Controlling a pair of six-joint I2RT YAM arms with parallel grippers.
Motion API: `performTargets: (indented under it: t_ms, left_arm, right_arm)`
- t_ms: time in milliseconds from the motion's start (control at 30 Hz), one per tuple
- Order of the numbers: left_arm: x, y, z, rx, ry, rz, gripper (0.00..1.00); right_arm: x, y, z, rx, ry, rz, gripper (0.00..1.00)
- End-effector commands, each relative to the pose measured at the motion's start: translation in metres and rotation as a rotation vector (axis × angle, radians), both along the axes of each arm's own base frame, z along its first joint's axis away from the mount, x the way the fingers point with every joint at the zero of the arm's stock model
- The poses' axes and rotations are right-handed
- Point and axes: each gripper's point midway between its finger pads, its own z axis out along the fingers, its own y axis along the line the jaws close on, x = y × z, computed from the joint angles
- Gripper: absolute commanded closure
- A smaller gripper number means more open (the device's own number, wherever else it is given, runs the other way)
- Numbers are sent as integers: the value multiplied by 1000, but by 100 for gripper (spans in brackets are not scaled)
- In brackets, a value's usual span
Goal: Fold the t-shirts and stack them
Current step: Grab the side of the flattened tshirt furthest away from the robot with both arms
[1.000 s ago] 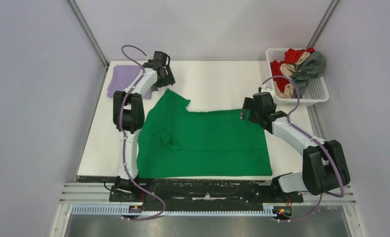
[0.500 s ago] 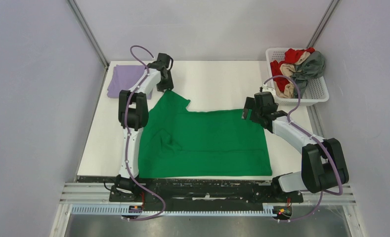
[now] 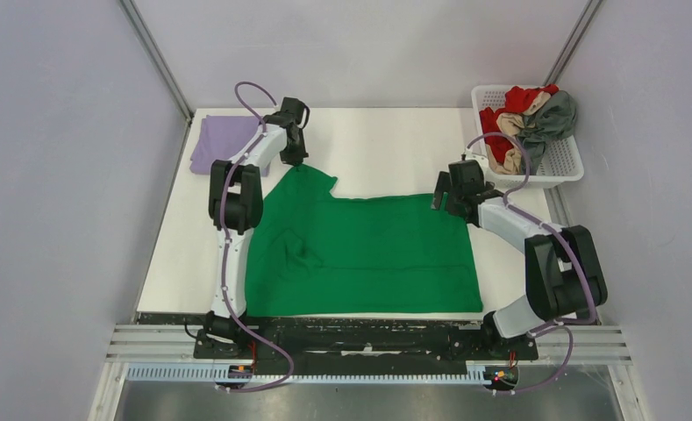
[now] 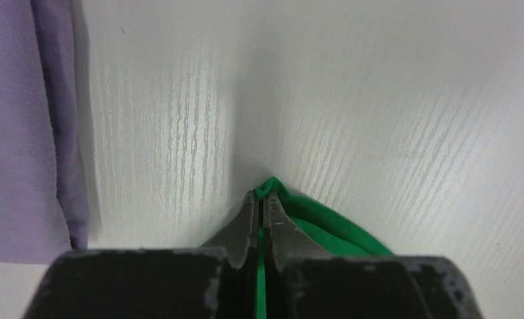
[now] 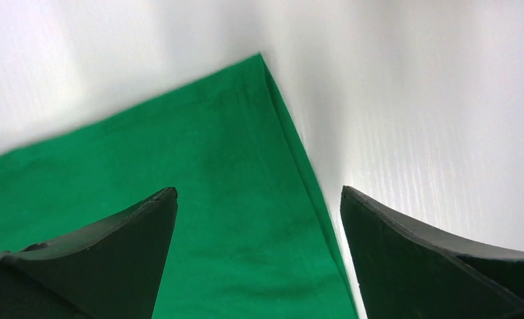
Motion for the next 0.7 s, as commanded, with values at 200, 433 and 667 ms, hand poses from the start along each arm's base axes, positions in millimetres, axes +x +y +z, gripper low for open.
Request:
performTargets:
  t_ms: [200,433,667]
  left_arm:
    - [-19,-18,49,-43,-74,-70,98]
    - [-46,-21,73,-55,-129,-78,98]
    - [-63,-14,80,-42,-137,-70,98]
  right_arm:
    - [82,-8,11,-23,-82,-76,21]
    - [90,-16,-24,-26,1,-82,33]
    - [77,-12,-31,-1,13,-58,48]
